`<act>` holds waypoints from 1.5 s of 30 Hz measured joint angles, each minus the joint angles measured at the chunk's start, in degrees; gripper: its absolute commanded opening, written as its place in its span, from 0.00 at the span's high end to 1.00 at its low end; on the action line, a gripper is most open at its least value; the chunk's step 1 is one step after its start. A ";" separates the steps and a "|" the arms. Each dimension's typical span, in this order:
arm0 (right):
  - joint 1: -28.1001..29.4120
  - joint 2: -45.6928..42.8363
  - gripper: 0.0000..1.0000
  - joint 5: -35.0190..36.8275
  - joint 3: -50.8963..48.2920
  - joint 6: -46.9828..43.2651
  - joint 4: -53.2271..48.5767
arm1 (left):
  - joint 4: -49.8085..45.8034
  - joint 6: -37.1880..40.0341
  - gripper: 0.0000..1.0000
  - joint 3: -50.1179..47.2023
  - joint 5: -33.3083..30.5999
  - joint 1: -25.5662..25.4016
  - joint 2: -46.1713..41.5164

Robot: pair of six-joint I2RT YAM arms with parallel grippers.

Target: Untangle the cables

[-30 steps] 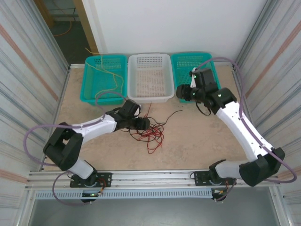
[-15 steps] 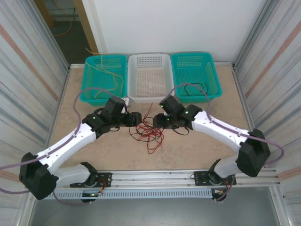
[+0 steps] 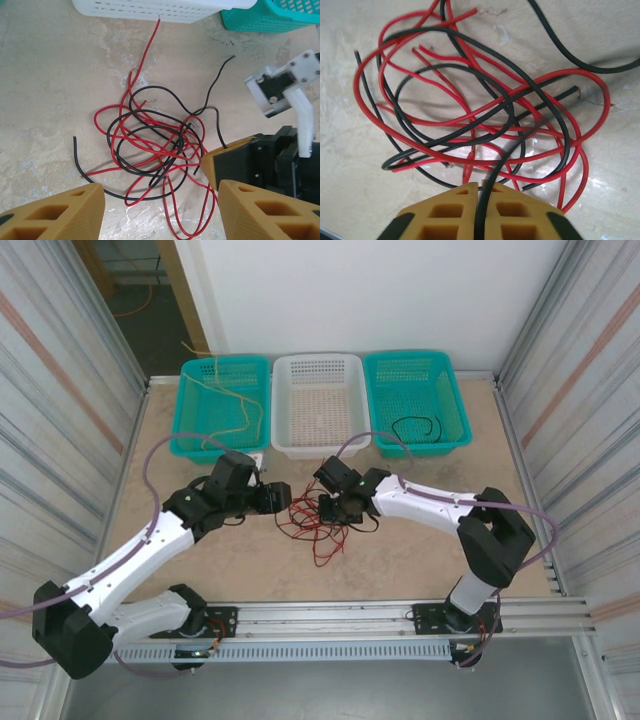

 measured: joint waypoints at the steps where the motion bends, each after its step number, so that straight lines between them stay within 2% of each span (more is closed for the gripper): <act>1: 0.15 -0.13 0.99 0.50 0.76 -0.13 -0.35 | 0.09 -0.02 0.38 -0.09 0.02 0.04 0.02; 4: 0.90 -2.16 1.00 2.60 2.40 -1.77 -1.49 | 0.22 0.00 0.38 -0.42 0.17 0.07 0.09; 8: 3.41 -9.62 1.00 5.40 2.73 -5.14 -2.75 | 1.16 0.00 0.36 -0.42 0.55 0.11 0.87; 13: 5.73 -19.98 1.00 6.49 3.74 -9.44 -2.91 | 3.30 0.07 0.31 0.00 2.16 0.09 3.26; 19: 6.51 -25.92 1.00 6.47 6.75 -13.53 -2.95 | 6.95 0.24 0.30 1.77 4.11 -1.33 5.18; 30: 6.56 -27.89 1.00 5.46 16.13 -19.89 -2.69 | 11.63 0.46 0.29 3.10 7.63 -1.66 5.33; 39: 6.54 -28.30 1.00 2.05 20.37 -22.38 -0.04 | 19.15 5.27 0.25 3.72 12.66 -2.43 0.85; 43: 6.43 -28.35 1.00 0.68 21.22 -22.45 1.99 | 21.88 6.40 0.27 4.22 15.47 -2.45 1.92; 45: 6.14 -28.35 1.00 -0.15 21.75 -22.45 2.89 | 22.86 6.54 0.33 4.42 16.15 -2.51 2.84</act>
